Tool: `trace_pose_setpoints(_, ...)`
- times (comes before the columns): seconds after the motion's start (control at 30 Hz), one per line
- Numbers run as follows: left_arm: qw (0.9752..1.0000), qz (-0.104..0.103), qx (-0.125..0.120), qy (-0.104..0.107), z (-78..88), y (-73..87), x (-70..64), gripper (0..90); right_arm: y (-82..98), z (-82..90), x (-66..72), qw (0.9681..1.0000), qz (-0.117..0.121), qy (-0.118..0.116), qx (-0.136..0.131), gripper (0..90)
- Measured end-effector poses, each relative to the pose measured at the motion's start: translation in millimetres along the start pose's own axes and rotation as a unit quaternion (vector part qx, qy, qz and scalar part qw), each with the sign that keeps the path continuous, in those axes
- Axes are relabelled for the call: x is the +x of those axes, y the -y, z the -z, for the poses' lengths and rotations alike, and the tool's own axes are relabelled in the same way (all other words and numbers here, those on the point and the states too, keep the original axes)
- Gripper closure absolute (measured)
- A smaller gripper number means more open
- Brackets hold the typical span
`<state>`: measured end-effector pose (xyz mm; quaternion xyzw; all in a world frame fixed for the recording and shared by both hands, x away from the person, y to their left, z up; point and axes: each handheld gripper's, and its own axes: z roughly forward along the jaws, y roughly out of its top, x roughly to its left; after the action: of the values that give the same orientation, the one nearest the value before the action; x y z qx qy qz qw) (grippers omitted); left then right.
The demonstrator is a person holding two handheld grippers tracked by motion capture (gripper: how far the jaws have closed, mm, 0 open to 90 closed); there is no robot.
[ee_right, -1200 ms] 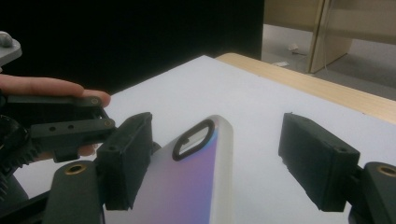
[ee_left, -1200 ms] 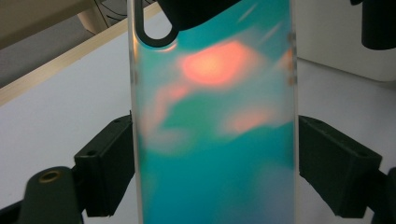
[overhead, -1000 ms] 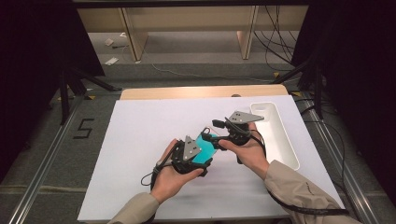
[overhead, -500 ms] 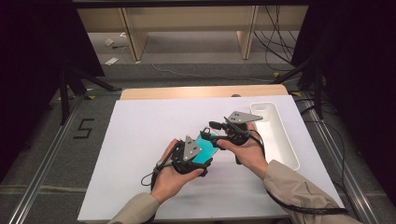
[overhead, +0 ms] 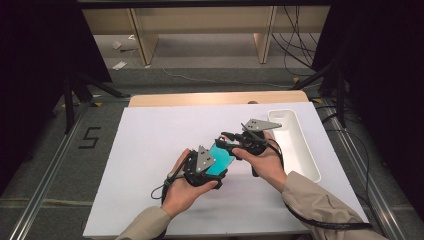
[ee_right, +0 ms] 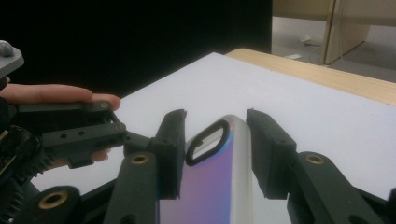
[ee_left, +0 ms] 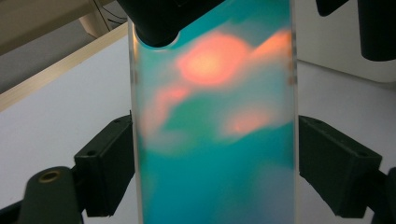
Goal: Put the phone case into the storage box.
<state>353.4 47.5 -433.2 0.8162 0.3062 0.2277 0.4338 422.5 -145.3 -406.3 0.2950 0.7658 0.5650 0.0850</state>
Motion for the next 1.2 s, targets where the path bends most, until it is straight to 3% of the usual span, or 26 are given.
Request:
trace_pose_setpoints(0.27, 1.0000, 0.003, -0.001, 0.005, -0.3, 0.4, -0.2, 16.5, -1.2, 1.0, -0.6, 1.0000, -0.007, -0.006, -0.001, 67.0)
trace_pose_setpoints(0.63, 0.9999, -0.009, -0.008, -0.005, 1.0, -0.8, 0.0, 16.6, -5.5, 4.3, 0.5, 0.9989, -0.028, -0.032, -0.017, 73.3)
trace_pose_setpoints(0.93, 0.9997, -0.019, -0.012, -0.012, 1.0, -0.8, -1.1, 16.6, -7.9, 6.7, 2.6, 0.9983, -0.039, -0.040, -0.020, 75.6)
trace_pose_setpoints(1.1, 0.9990, -0.031, -0.028, -0.014, 1.2, -1.8, -1.7, 16.1, -10.1, 9.2, 3.2, 0.9976, -0.049, -0.043, -0.027, 77.2)
trace_pose_setpoints(1.17, 0.9985, -0.037, -0.038, -0.012, 3.0, -3.0, -0.9, 16.9, -13.2, 11.7, 3.2, 0.9965, -0.053, -0.057, -0.029, 80.3)
trace_pose_setpoints(1.2, 0.9982, -0.037, -0.046, -0.008, 4.2, -3.9, -0.1, 16.8, -14.7, 12.7, 4.3, 0.9977, -0.038, -0.049, -0.027, 80.4)
